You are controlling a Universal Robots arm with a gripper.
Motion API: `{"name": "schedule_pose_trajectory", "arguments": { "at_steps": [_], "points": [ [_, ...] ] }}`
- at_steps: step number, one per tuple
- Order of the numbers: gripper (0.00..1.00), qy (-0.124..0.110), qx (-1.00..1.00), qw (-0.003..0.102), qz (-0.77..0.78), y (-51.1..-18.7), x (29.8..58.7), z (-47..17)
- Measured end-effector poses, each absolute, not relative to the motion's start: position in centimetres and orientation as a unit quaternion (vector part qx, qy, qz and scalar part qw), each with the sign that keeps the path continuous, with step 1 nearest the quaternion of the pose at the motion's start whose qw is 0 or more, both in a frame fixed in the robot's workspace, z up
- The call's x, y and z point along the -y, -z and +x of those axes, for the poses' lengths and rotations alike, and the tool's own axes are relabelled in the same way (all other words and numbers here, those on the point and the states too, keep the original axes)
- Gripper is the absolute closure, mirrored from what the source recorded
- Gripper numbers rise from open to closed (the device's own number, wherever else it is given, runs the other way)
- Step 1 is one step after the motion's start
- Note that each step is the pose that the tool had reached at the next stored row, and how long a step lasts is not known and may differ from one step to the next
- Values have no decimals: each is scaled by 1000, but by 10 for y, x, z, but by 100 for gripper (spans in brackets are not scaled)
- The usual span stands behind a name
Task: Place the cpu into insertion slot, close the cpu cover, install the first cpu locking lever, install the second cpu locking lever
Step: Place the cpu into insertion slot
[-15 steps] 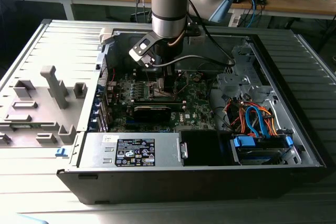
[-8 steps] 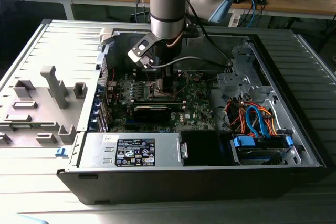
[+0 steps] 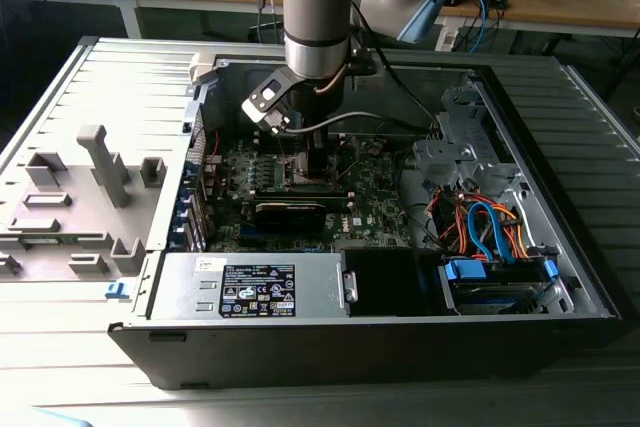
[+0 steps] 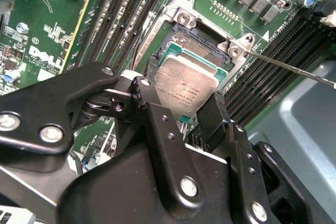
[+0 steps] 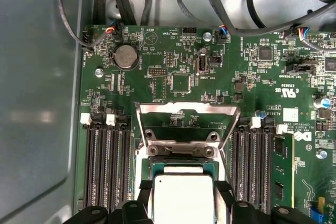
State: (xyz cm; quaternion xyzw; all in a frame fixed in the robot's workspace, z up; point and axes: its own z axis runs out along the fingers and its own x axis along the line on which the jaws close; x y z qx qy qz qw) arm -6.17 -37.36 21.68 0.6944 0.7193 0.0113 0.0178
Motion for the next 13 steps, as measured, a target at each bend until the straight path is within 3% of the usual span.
{"name": "schedule_pose_trajectory", "arguments": {
  "at_steps": [13],
  "points": [
    [45,-11,-718,18,696,-204,374,-64]
  ]
}}
